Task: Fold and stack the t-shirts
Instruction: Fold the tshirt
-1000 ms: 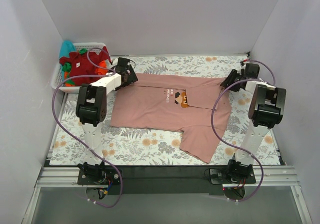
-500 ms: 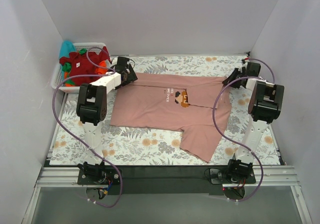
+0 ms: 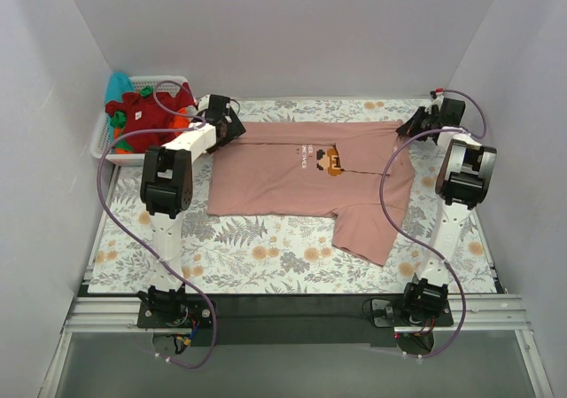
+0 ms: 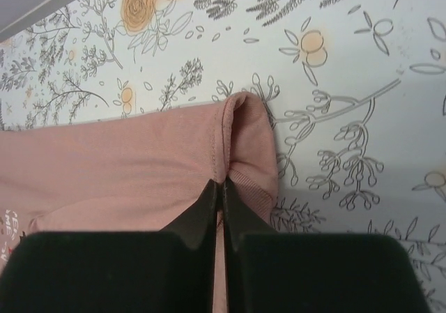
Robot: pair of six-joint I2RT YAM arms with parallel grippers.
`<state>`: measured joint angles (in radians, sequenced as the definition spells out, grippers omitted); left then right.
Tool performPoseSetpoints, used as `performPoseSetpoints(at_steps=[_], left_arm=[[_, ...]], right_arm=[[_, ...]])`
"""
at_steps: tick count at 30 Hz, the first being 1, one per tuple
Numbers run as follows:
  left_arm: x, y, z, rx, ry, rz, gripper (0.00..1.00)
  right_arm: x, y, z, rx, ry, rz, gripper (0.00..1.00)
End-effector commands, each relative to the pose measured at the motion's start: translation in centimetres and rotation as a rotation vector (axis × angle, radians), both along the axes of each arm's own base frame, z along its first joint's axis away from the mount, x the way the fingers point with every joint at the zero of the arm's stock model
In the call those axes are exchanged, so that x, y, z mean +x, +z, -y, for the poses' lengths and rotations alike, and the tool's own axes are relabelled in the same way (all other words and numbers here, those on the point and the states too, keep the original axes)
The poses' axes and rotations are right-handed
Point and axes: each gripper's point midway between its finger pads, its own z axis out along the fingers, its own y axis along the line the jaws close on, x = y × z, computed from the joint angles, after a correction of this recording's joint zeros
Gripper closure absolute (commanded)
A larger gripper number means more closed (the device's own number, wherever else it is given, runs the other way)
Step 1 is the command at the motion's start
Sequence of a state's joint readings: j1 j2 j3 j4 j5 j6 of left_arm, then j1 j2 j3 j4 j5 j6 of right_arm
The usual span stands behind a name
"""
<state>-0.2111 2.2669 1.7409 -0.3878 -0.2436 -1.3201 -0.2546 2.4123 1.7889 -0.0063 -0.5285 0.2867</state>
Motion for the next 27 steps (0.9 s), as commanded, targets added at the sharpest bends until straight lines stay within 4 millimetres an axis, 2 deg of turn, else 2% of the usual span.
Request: performPoseSetpoints(at_steps=[1,2,4,5,6,7,8,9,10,11,12,13,14,15,16,17,18,19,20,21,22,23,24,25,26,27], left_arm=[[-3.0,-4.6,0.5,-0.064,0.017,-0.158,0.11],[-3.0,-4.1,0.5,-0.066,0.018,-0.151,0.11],[-3.2,-3.6,0.2,-0.061,0.036,-0.14,0.11],[-3.0,-2.2,0.0,-0.06,0.042,-0.112,0.11],[-2.8,-1.4,-0.2,-0.051,0.049,-0.092,0.09],[-2.7,-0.5,-0.4,-0.043,0.053,-0.071,0.08],[-2.2,1.5,-0.6,-0.042,0.056,-0.023,0.08],[-2.1,2.6,-1.0,-0.021,0.061,0.0,0.07],[-1.8,3.7,-1.2,-0.01,0.056,0.022,0.07],[-1.9,4.5,-1.3,-0.002,0.052,0.03,0.07],[-1.9,6.5,-1.4,-0.001,0.05,0.061,0.07],[-2.2,7.3,-1.5,0.007,0.045,0.068,0.07],[-3.2,7.4,-1.6,0.011,0.042,0.056,0.07],[-3.9,9.4,-1.6,0.001,0.039,0.085,0.07],[-4.6,10.3,-1.6,-0.006,0.033,0.096,0.07],[-6.3,9.1,-1.8,0.0,0.031,0.056,0.07],[-7.3,9.3,-2.0,0.003,0.03,0.048,0.07],[-8.5,10.9,-2.1,-0.006,0.03,0.072,0.07],[-10.9,9.3,-2.4,-0.002,0.03,0.007,0.07],[-12.4,9.2,-2.5,-0.006,0.033,-0.007,0.07],[-13.9,10.5,-2.5,-0.013,0.03,0.015,0.07],[-15.5,10.3,-2.5,-0.025,0.034,-0.003,0.07],[-18.1,8.2,-2.7,-0.015,0.029,-0.063,0.07],[-19.5,7.9,-2.3,-0.013,0.015,-0.073,0.07],[-21.1,8.4,-2.2,-0.015,0.006,-0.063,0.07],[-23.1,6.7,-2.4,-0.003,0.003,-0.11,0.07]], right_arm=[[1.4,0.7,1.4,-0.047,0.017,0.042,0.94],[1.7,1.2,1.5,-0.051,0.018,0.052,0.92],[1.6,2.2,1.4,-0.052,0.02,0.062,0.76],[1.5,3.7,1.2,-0.044,0.02,0.078,0.68],[1.0,4.0,0.8,-0.034,0.028,0.069,0.59],[0.6,4.6,0.8,-0.033,0.026,0.068,0.55],[0.3,7.1,0.6,-0.047,0.023,0.1,0.53],[-0.9,6.7,0.3,-0.042,0.02,0.067,0.49],[-1.5,7.4,0.2,-0.055,0.008,0.064,0.48],[-2.3,10.2,0.0,-0.073,0.002,0.096,0.48],[-3.9,9.4,-0.5,-0.072,-0.003,0.059,0.46],[-5.0,9.6,-0.5,-0.094,-0.026,0.045,0.43],[-6.1,12.4,-1.2,-0.118,-0.034,0.085,0.39],[-7.2,12.8,-1.3,-0.136,-0.044,0.079,0.37],[-9.6,10.7,-1.3,-0.152,-0.075,-0.003,0.36],[-10.8,12.5,-1.6,-0.168,-0.088,0.011,0.34],[-12.2,12.2,-1.8,-0.17,-0.1,-0.023,0.33],[-13.9,11.0,-1.6,-0.191,-0.129,-0.078,0.33],[-16.2,11.3,-2.2,-0.202,-0.136,-0.118,0.32],[-17.4,11.2,-2.5,-0.213,-0.145,-0.136,0.32],[-18.6,10.8,-2.3,-0.237,-0.176,-0.159,0.32],[-21.2,10.0,-3.1,-0.246,-0.18,-0.204,0.32],[-22.2,9.7,-3.4,-0.252,-0.187,-0.215,0.32],[-23.4,8.9,-3.5,-0.262,-0.204,-0.242,0.32],[-25.2,8.1,-4.1,-0.271,-0.198,-0.268,0.33],[-26.2,7.5,-4.2,-0.281,-0.199,-0.289,0.33]])
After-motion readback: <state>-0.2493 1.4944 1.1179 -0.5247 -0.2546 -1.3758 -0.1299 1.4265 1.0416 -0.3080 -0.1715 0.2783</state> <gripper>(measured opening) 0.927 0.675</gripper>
